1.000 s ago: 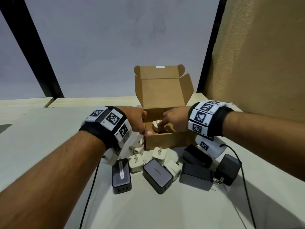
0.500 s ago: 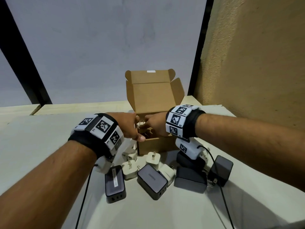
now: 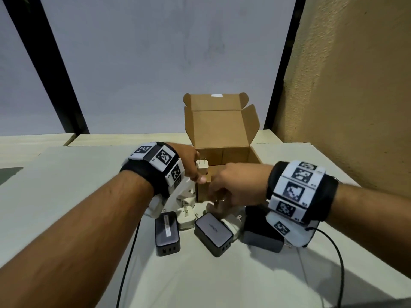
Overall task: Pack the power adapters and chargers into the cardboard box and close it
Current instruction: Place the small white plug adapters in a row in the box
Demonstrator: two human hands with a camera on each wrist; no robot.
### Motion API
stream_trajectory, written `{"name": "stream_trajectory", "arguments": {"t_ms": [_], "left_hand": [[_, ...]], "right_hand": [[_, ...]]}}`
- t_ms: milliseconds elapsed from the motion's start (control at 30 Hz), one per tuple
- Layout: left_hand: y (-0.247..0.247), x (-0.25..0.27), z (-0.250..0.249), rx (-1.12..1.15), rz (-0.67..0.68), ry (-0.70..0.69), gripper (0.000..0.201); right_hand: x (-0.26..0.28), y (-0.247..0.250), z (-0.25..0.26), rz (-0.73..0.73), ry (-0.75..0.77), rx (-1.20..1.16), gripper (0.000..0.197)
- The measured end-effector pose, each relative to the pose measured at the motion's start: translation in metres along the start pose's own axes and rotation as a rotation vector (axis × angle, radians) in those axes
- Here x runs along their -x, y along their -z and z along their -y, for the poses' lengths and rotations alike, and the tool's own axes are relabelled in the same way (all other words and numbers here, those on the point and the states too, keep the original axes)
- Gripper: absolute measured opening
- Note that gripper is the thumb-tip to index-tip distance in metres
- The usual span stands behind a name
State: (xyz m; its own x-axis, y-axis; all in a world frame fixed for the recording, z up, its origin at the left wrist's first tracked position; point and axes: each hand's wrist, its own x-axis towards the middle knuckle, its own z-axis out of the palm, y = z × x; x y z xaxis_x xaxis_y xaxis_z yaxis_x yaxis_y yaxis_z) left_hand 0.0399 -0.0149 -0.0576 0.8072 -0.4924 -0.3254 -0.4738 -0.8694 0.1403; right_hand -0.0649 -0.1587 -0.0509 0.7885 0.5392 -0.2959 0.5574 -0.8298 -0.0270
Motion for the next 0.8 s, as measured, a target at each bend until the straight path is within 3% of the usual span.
{"name": "stream_trajectory", "arguments": {"t_ms": [267,467,567,800], "left_hand": [[0.0,0.0,-0.003,-0.05,-0.013,0.049,0.076],[0.0,-0.002,-0.004,-0.04,-0.006,0.068,0.08],[-0.002,-0.005,-0.003,-0.017,-0.01,0.066,0.078],[-0.003,-0.004,-0.001,-0.061,-0.03,0.025,0.084]], "right_hand": [[-0.007,-0.006,-0.013,0.021,-0.024,-0.002,0.023],[0.009,0.036,-0.045,-0.175,-0.155,-0.227,0.022],[-0.003,0.043,-0.067,-0.229,-0.226,-0.141,0.022],[-0.048,0.025,-0.09,-0.01,-0.267,0.041,0.023]]}}
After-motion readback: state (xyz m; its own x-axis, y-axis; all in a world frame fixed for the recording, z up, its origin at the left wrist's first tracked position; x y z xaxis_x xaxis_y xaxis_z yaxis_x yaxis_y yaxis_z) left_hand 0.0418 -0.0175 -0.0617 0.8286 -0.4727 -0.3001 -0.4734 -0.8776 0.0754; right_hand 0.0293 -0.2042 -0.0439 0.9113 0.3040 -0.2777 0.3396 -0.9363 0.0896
